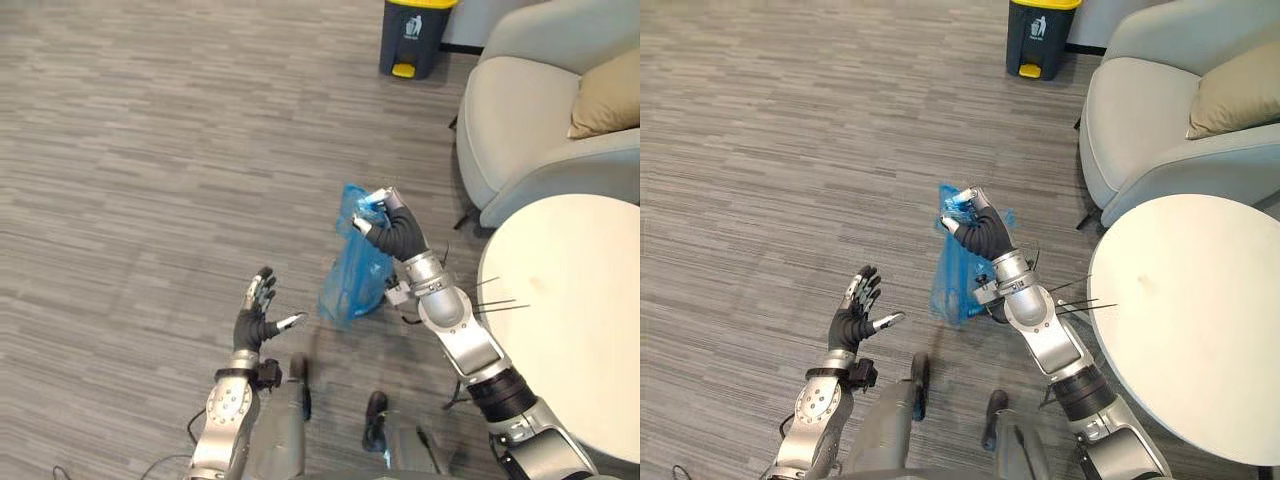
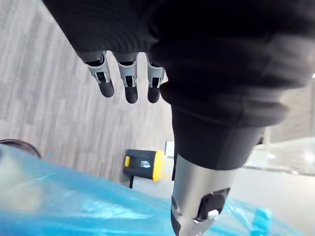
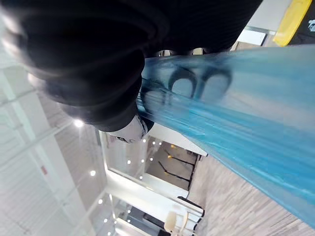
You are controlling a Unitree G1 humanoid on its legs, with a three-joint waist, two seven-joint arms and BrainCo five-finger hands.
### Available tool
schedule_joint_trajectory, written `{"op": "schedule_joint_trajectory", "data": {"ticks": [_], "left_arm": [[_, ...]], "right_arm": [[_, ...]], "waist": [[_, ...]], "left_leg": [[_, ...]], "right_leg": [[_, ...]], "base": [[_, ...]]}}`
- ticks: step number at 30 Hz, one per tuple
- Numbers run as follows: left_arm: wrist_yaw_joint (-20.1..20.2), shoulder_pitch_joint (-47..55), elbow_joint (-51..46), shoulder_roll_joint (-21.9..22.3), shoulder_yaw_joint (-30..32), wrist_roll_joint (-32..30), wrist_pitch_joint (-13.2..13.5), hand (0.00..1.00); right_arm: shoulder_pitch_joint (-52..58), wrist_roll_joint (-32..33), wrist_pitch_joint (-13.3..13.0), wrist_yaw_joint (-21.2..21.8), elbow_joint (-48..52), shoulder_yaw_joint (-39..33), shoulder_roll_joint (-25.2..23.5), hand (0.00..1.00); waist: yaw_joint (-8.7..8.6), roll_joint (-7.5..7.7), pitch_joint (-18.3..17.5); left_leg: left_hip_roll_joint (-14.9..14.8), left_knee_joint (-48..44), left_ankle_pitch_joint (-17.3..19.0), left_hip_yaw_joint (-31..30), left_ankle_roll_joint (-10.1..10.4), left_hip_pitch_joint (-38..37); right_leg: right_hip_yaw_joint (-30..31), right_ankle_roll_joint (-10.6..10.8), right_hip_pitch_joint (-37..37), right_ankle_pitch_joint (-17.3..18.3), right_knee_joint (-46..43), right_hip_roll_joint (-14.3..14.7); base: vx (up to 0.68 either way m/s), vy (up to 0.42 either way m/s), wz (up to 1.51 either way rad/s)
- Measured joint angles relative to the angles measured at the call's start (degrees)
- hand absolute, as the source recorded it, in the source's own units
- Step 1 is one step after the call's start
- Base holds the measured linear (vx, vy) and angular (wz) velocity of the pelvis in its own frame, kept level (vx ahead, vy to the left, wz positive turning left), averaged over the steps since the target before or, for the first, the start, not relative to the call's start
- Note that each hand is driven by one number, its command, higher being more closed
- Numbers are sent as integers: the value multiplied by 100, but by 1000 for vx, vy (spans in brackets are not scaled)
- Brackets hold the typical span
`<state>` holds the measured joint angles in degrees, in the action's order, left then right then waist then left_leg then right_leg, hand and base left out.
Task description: Gather rubbish on tea table into small bin, then transfer packed bag to large trash can.
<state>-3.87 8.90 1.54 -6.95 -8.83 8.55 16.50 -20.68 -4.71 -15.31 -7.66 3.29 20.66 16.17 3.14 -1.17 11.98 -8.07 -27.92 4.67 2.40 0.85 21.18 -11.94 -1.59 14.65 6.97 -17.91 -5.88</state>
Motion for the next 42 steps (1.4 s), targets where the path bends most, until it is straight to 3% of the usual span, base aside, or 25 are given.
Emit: {"op": "schedule_joint_trajectory", "data": {"ticks": [2, 3, 4, 6, 10, 15, 21, 22, 29, 38, 39, 42], "left_arm": [[-20, -168, 16, -122, -109, -106, 28, 0], [-27, -342, 60, -167, -253, -258, 28, 0], [-48, -611, 239, -274, -431, -411, 31, 0], [-126, -764, 409, -529, -761, -608, 17, 0], [-115, -862, 631, -597, -1131, -788, 13, 0], [26, -1005, 1070, -483, -1657, -926, -27, 0], [11, -1075, 1402, -323, -1767, -1053, -30, 0], [-49, -1195, 1555, -329, -1745, -1221, -42, 100], [-776, -1633, 1882, -47, -1601, -1957, -264, 100], [-1159, -1874, 1908, 138, -1644, -1919, -294, 100], [-1167, -1874, 1909, 138, -1644, -1876, -303, 100], [-1187, -1874, 1908, 145, -1636, -1782, -349, 100]], "right_arm": [[0, 26, 0, 33, 2, 14, 5, 100], [-17, 50, 1, 58, 3, 12, 34, 100], [-39, 124, 15, 93, -8, 8, 0, 100], [-150, 202, 24, 270, -4, 261, -136, 100], [-545, 265, 21, 452, 124, 603, -278, 100], [-1046, 428, 35, 576, 129, 1088, -443, 100], [-1186, 490, 122, 658, 128, 1332, -453, 100], [-1276, 545, 154, 664, 128, 1502, -453, 100], [-1537, 1178, 216, 668, 137, 2142, -1009, 100], [-1542, 1712, 214, 682, 141, 2667, -1380, 100], [-1541, 1714, 214, 689, 141, 2726, -1379, 0], [-1525, 1712, 214, 778, 142, 2764, -1372, 0]], "waist": [[-101, -104, -125], [-139, -231, -276], [-173, -146, -339], [-221, 33, -456], [-241, 210, -619], [-244, 266, -677], [-234, 278, -784], [-238, 288, -791], [-221, 323, -826], [-229, 401, -990], [-238, 401, -989], [-236, 401, -989]], "left_leg": [[-122, 451, 145, 4, 149, -558], [-174, 1434, 218, 18, 392, -1025], [-130, 1998, -61, 49, 647, -1227], [45, 2237, -198, 180, 566, -1412], [202, 2175, -154, 383, 492, -1506], [215, 2097, -112, 581, 439, -1550], [104, 2111, -114, 739, 449, -1649], [79, 2120, -120, 755, 463, -1672], [15, 2196, -163, 664, 528, -1818], [-1, 2213, -169, 591, 541, -1917], [-2, 2219, -169, 595, 541, -1917], [-4, 2325, -176, 624, 550, -1975]], "right_leg": [[-42, 90, -49, -189, 316, 44], [-59, 246, -45, -344, 558, 119], [-29, 330, -51, -547, 750, 103], [175, 432, -344, -1063, 1364, 52], [523, 523, -534, -1399, 1813, -39], [798, 502, -532, -1530, 1922, 6], [993, 451, -532, -1603, 1978, 156], [1022, 455, -534, -1616, 1980, 188], [940, 416, -760, -1705, 2131, 263], [902, 410, -920, -1707, 2204, 278], [909, 410, -919, -1707, 2210, 279], [948, 424, -918, -1686, 2216, 287]], "base": [[-140, 121, 27], [-122, 173, 34], [-86, 144, 25], [-59, 169, -6], [-47, 132, -26], [-68, 22, -25], [-47, -43, -19], [-24, -34, -11], [-20, -25, 4], [-18, -2, 4], [-35, -3, -3], [-39, -7, -6]]}}
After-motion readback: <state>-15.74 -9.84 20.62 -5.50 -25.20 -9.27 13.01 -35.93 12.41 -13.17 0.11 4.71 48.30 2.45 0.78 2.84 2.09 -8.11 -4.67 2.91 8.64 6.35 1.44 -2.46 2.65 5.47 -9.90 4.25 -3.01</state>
